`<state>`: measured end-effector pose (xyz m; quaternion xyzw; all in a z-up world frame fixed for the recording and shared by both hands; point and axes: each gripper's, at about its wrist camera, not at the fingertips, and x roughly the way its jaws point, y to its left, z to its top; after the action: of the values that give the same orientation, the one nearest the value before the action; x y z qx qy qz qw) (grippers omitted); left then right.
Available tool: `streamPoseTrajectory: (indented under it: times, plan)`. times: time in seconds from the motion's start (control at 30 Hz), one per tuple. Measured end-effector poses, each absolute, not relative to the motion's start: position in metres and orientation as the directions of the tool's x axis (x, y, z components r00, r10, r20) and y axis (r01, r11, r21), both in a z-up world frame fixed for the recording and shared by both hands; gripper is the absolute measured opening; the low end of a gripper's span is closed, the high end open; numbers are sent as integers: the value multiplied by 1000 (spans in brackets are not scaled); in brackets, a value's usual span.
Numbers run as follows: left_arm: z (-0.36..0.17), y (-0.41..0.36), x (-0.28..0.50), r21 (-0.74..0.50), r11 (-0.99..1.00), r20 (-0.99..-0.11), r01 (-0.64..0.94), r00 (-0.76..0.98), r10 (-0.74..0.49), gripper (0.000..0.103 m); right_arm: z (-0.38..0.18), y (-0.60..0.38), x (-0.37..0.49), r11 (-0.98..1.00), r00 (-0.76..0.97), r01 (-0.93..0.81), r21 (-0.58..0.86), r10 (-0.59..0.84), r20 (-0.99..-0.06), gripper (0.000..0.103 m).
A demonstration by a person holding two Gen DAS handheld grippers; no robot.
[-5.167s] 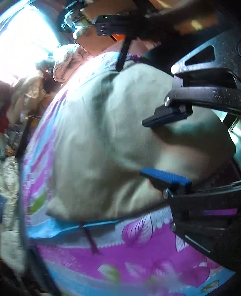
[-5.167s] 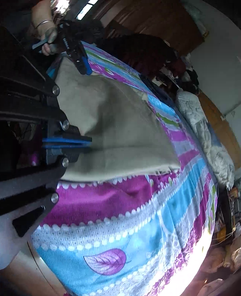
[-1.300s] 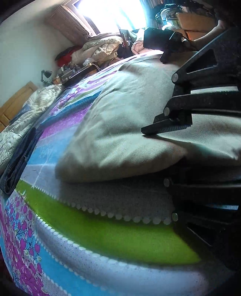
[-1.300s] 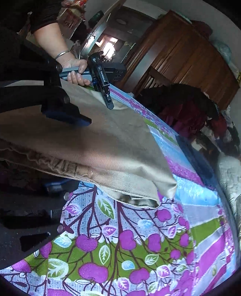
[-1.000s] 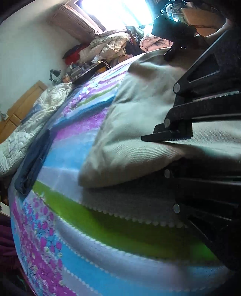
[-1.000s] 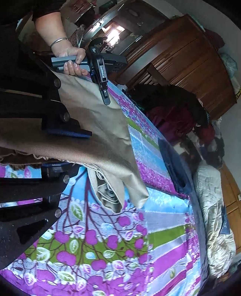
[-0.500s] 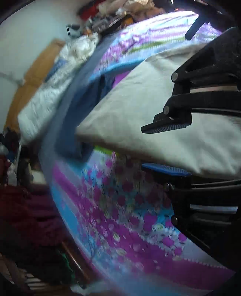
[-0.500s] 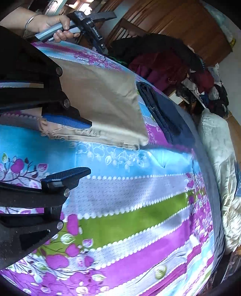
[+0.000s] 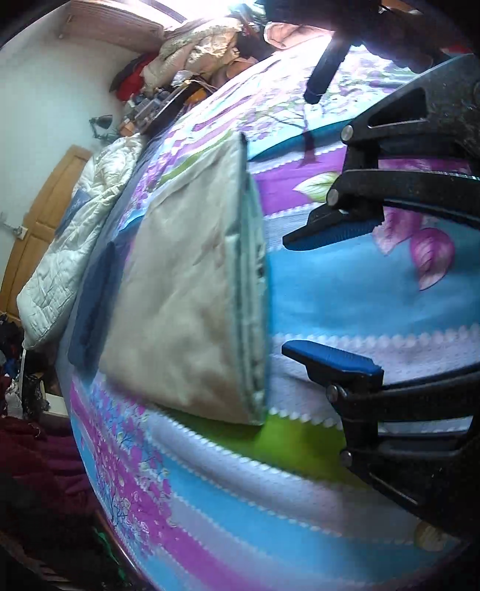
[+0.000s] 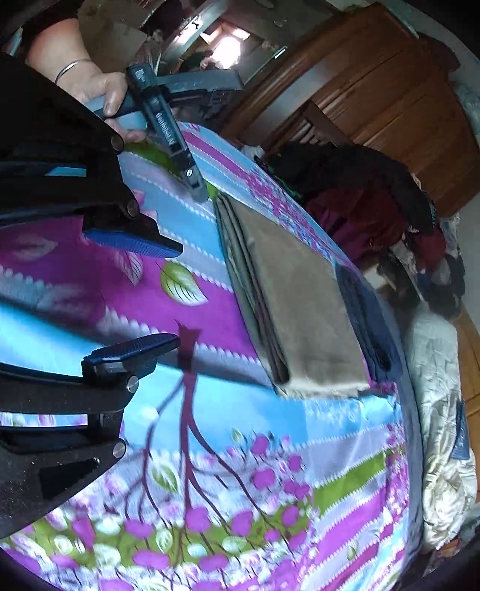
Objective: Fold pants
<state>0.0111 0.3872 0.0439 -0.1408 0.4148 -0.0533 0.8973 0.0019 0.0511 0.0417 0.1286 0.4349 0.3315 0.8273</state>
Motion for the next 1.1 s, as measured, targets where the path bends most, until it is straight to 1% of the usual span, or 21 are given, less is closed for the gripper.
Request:
streamPoseTrajectory:
  times: [0.1, 0.13, 0.17, 0.2, 0.23, 0.3, 0.33, 0.37, 0.4, 0.43, 0.47, 0.5, 0.53, 0.57, 0.67, 0.7, 0.73, 0.77, 0.8, 0.93, 1.1]
  plan:
    - [27, 380, 6, -206, 978, -774, -16, 615, -153, 51, 15, 62, -12, 814, 365, -412, 408, 558, -745, 41]
    - [21, 382, 5, -180, 983, -781, -15, 610, -134, 51, 7, 55, -16, 836, 369, -384, 392, 528, -765, 18]
    - [19, 385, 3, -168, 986, -772, 8, 620, -136, 50, 8, 45, -19, 846, 392, -354, 400, 522, -757, 7]
    - [21, 384, 1, -138, 990, -771, 24, 625, -122, 50, 11, 35, -21, 867, 407, -308, 391, 492, -770, 7]
    - [24, 382, 1, -104, 994, -779, 28, 619, -98, 51, 17, 27, -25, 900, 438, -263, 348, 433, -788, 8]
    - [30, 381, -1, -82, 996, -789, 19, 610, -77, 51, 32, 20, -34, 944, 493, -206, 260, 329, -805, 16]
    - [31, 378, -5, -90, 996, -793, 8, 605, -77, 52, 40, 20, -39, 951, 511, -195, 238, 306, -803, 27]
    - [33, 379, -5, -98, 995, -800, -18, 596, -68, 55, 47, 24, -43, 952, 521, -198, 235, 305, -797, 45]
    - [35, 377, -7, -93, 995, -807, -45, 589, -49, 58, 53, 30, -46, 951, 525, -202, 235, 308, -794, 55]
    - [36, 374, -9, -77, 994, -814, -79, 580, -17, 73, 57, 38, -49, 948, 525, -212, 237, 315, -790, 68]
    - [37, 372, -8, -42, 991, -823, -125, 567, 36, 90, 60, 48, -50, 943, 524, -231, 238, 327, -786, 71]
    - [36, 370, -9, -7, 986, -826, -166, 557, 88, 94, 62, 57, -49, 939, 522, -251, 234, 335, -784, 71]
    - [35, 369, -9, 23, 980, -828, -200, 546, 130, 94, 60, 69, -47, 938, 519, -271, 217, 332, -788, 71]
    - [34, 369, -11, 34, 976, -833, -216, 533, 147, 94, 59, 82, -49, 938, 516, -287, 192, 321, -794, 71]
    - [25, 374, -16, 47, 968, -858, -247, 486, 166, 95, 39, 112, -40, 948, 502, -295, 118, 259, -825, 71]
    - [22, 376, -18, 64, 965, -860, -255, 476, 183, 97, 29, 117, -37, 954, 489, -284, 98, 232, -841, 71]
    - [20, 378, -21, 73, 964, -858, -256, 476, 191, 103, 18, 119, -35, 957, 481, -277, 85, 214, -850, 72]
    - [19, 379, -23, 81, 963, -855, -255, 480, 199, 103, 15, 121, -38, 957, 518, -281, 69, 212, -829, 79]
    - [18, 381, -25, 76, 966, -852, -248, 486, 192, 103, 13, 124, -41, 956, 543, -290, 45, 202, -815, 84]
    - [16, 381, -31, 70, 973, -836, -220, 519, 177, 103, 5, 128, -40, 955, 540, -297, 13, 179, -822, 103]
    - [14, 377, -39, 80, 979, -796, -187, 579, 176, 103, 3, 124, -36, 954, 529, -297, 29, 190, -827, 103]
